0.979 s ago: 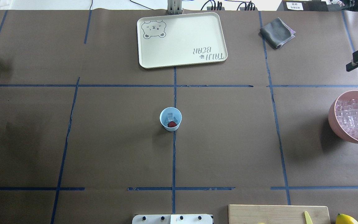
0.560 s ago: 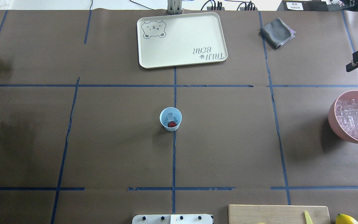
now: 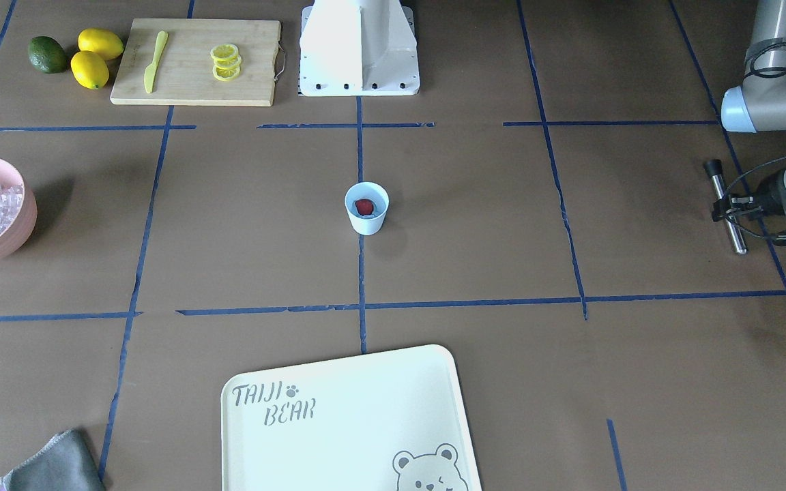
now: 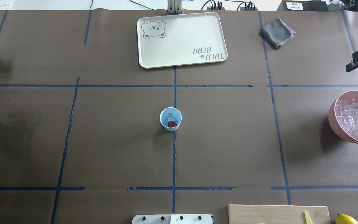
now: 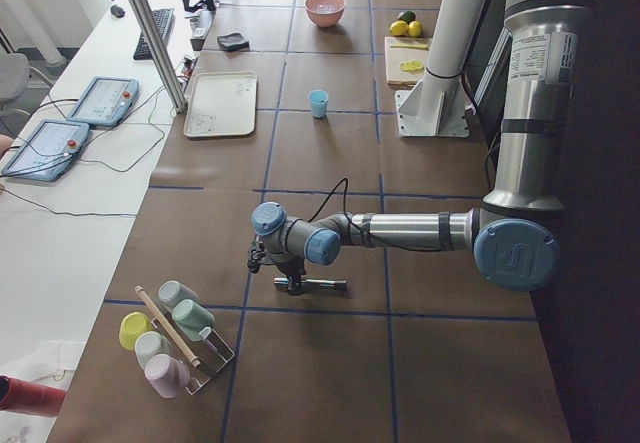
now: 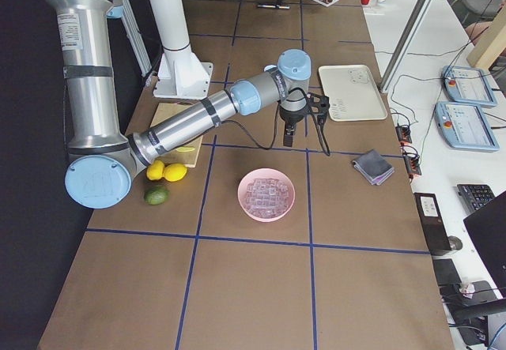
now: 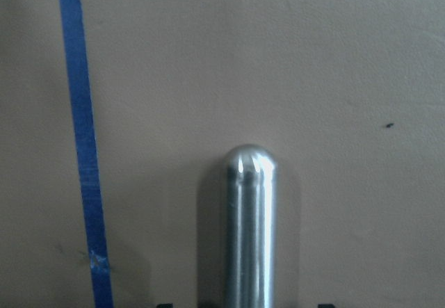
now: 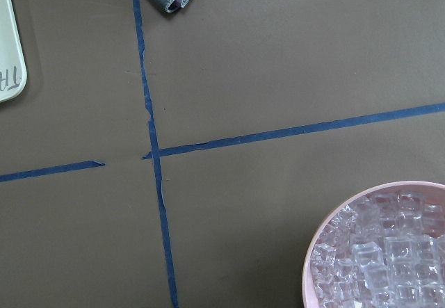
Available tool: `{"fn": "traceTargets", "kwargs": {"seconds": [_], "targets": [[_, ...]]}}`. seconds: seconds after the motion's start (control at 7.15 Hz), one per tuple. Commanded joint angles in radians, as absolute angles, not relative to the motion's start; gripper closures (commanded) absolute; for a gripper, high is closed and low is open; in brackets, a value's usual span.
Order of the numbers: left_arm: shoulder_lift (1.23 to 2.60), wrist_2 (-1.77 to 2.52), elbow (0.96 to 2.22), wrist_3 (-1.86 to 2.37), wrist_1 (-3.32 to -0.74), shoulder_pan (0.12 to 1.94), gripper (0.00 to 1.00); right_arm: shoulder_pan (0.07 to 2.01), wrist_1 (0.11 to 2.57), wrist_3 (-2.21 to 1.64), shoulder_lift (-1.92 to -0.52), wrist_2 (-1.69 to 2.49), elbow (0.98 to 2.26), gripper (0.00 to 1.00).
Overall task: Mash ice and strawberries in cup
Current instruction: 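Grasp the steel rod near the table edge with the left gripper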
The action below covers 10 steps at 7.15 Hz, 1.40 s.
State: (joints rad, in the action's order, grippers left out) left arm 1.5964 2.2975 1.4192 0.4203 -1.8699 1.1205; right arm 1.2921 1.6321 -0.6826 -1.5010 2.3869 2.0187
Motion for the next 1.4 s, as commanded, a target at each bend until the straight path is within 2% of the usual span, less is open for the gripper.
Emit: {"fn": "traceTargets", "kwargs": {"seconds": [0.0,0.14,0.28,0.42,0.7,1.26], "targets": [[1.595,2.296,1.419,0.422,-1.868,1.12,0.77,1.292,1.632,-0.683,-1.5,2.387,2.019,0.0],[1.597,2.298,1.419,0.422,-1.87,1.12,0.95,1.292,1.632,-0.683,-1.5,2.387,2.019,0.0],[1.597,2.298,1.42,0.42,-1.871,1.12,1.0,1.292,1.632,-0.683,-1.5,2.387,2.019,0.0],[1.595,2.298,1.425,0.422,-1.873,1.12,1.0,1.292,1.632,-0.683,-1.502,2.387,2.019,0.0],[1.598,2.411,1.581,0.457,-1.867,1.121,1.0,1.292,1.632,-0.683,-1.5,2.387,2.02,0.0],[1.693,2.396,1.878,0.58,-1.862,1.092,1.0,1.292,1.631,-0.683,-1.5,2.393,2.016,0.0]]}}
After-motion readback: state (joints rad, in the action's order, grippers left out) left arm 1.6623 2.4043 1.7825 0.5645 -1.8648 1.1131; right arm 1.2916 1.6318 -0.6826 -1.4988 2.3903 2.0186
